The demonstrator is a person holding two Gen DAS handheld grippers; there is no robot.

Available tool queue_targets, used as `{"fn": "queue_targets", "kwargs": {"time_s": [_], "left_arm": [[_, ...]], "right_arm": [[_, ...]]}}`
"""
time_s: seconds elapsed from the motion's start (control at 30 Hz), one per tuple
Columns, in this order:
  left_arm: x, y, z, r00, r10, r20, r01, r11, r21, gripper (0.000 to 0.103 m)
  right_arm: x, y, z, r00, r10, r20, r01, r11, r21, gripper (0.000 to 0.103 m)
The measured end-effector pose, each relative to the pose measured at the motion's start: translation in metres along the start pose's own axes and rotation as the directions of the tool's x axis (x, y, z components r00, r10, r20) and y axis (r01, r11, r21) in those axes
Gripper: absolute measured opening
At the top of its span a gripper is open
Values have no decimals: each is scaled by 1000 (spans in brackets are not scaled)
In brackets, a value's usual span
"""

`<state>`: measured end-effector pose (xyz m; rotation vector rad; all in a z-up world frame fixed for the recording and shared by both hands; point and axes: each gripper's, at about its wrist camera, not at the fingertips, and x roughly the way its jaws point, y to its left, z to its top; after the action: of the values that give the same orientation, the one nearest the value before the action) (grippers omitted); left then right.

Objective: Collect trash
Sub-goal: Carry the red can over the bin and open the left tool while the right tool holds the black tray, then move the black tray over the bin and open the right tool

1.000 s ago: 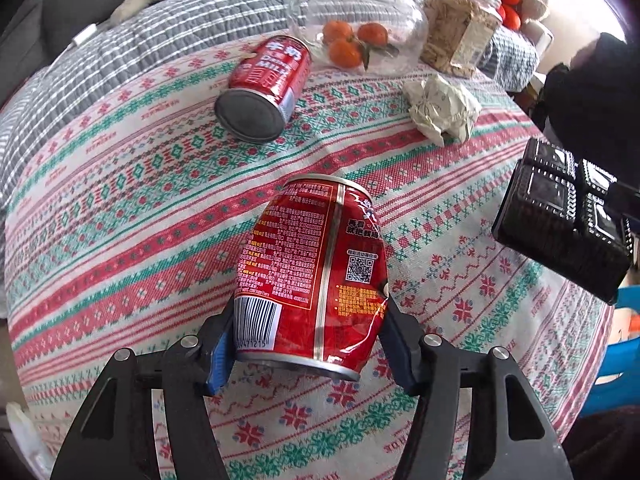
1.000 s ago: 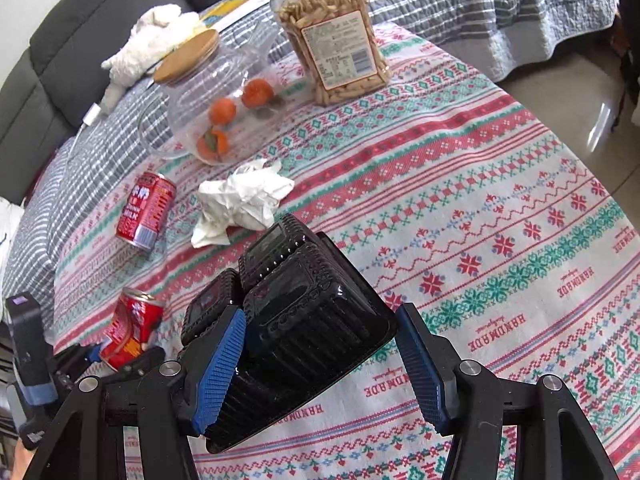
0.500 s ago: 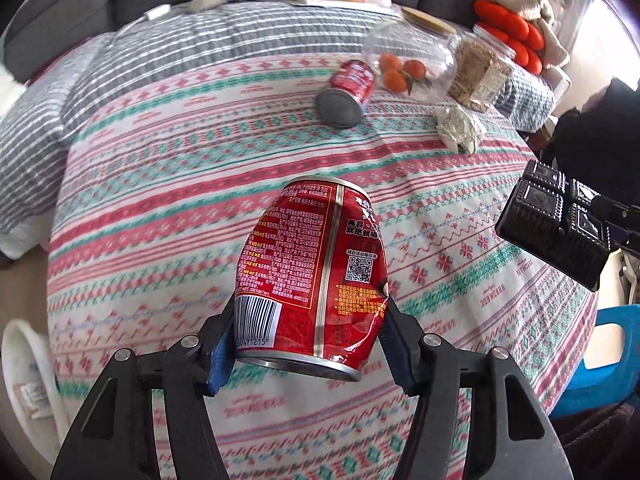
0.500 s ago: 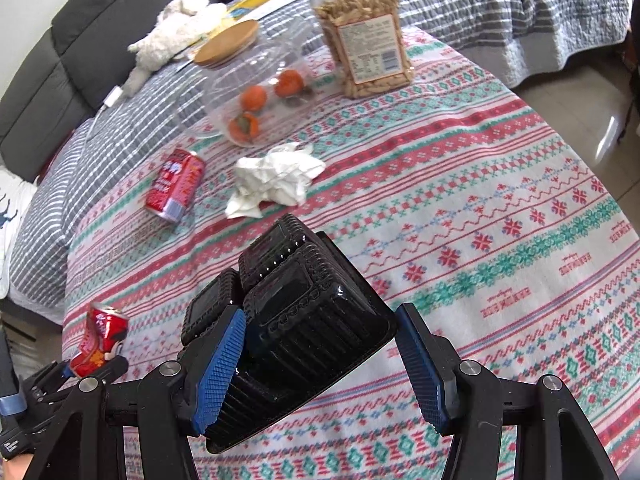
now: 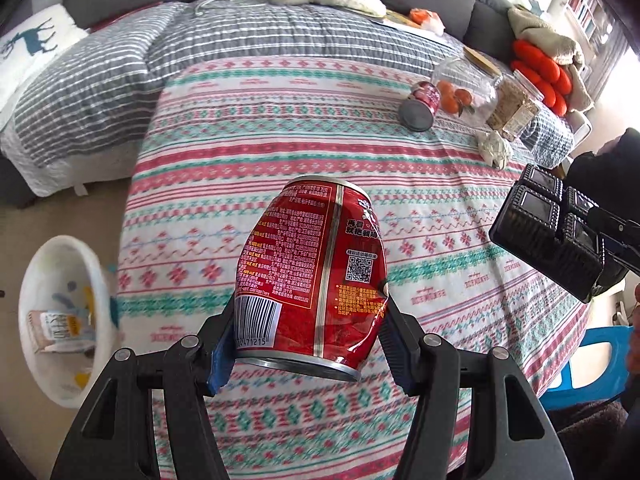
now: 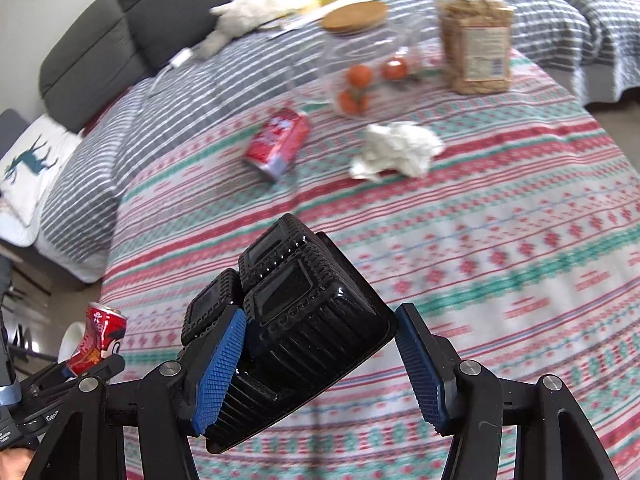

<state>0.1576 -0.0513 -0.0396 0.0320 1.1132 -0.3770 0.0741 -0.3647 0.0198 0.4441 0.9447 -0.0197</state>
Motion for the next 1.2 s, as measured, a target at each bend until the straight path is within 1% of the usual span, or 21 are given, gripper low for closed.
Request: {"fn": "queue_targets", "kwargs": {"time_s": [0.13,0.33,0.47,0.63,0.8,0.9,0.97,1.0,1.03,1.1,1.2], "left_arm": [[-13,28,-8,1000,24,7,-24,999,-33,65],[-32,84,-23,998,64,17,-61,990,-125,65],[-39,125,-36,995,102,6,-99,977,-189,65],[-41,177,-53,986,167,-20,-166,950,-263,65],[-38,213,-58,981,193,-34,-194,926,-323,65],[-35,223,-58,975,219,-23,-214,919,-332,65],[-32,230,-57,975,223,-21,-217,917,-334,71],[-30,233,-58,973,230,-25,-225,913,-342,78],[-30,235,-59,971,237,-26,-231,909,-346,81],[-32,239,-61,963,268,-40,-265,899,-348,83],[-44,245,-68,952,303,-36,-296,886,-356,85]], "right_arm": [[7,26,-4,1000,23,-8,-23,999,-30,66],[25,67,-11,999,39,-34,-41,996,-75,66],[39,94,-15,997,56,-55,-61,993,-104,66],[57,130,-20,993,80,-82,-91,985,-145,66],[76,161,-29,988,104,-111,-123,977,-175,66],[86,174,-32,985,115,-127,-138,973,-186,66],[90,181,-34,984,125,-129,-148,970,-191,66],[92,185,-34,984,127,-127,-151,969,-195,66],[95,190,-35,984,130,-125,-154,968,-200,66],[99,199,-37,982,137,-128,-162,965,-208,66],[107,217,-42,979,147,-139,-176,958,-225,66]]}}
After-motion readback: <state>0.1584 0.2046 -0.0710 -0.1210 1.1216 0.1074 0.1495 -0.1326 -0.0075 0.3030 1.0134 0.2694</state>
